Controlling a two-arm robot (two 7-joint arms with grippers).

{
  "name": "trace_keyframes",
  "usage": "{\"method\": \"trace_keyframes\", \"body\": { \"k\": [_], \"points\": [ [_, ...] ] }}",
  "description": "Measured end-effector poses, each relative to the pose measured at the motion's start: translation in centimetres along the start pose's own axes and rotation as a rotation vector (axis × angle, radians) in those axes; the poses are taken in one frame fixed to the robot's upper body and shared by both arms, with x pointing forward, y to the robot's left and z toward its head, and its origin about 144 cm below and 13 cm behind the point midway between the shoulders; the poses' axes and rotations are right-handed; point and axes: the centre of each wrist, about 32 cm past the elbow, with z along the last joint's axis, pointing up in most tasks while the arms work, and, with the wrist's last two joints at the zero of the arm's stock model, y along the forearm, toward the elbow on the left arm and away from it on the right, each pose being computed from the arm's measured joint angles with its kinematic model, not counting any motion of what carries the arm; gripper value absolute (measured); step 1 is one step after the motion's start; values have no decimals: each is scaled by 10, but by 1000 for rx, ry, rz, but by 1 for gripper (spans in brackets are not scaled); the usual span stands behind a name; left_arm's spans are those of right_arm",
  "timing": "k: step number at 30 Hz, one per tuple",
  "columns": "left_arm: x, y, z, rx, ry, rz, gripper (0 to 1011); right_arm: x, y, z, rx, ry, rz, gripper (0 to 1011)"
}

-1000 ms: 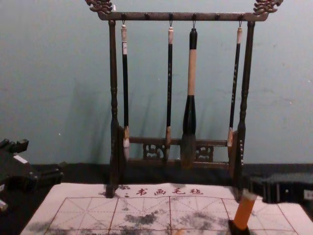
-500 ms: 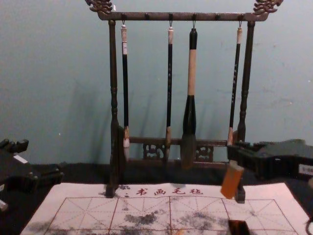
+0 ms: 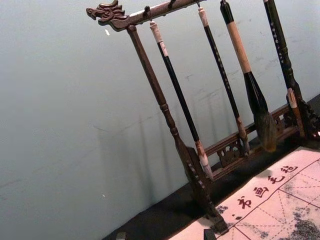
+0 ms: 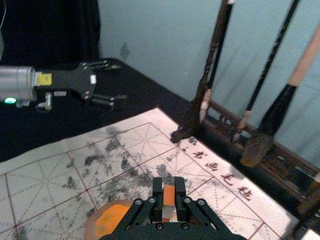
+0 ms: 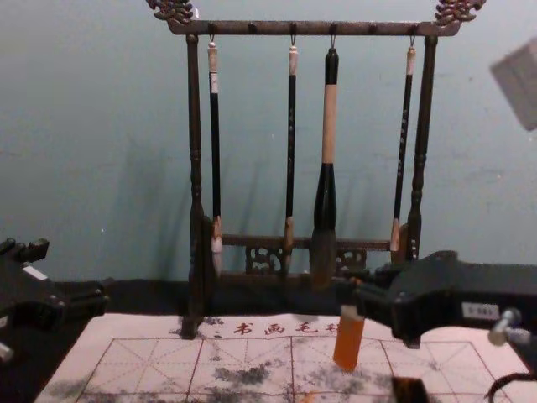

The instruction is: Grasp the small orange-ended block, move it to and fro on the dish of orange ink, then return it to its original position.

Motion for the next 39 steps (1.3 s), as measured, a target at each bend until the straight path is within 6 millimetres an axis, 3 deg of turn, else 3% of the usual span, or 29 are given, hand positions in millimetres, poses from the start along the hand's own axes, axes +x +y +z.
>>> {"method": "trace_keyframes", "body": {
  "k": [17,39],
  "points": [
    [0,0,0,0,0,0,1001,11,21,8,-99,9,139,145],
    [0,0,0,0,0,0,1001,0,48,-6,-107,67,89,145]
  ]
}}
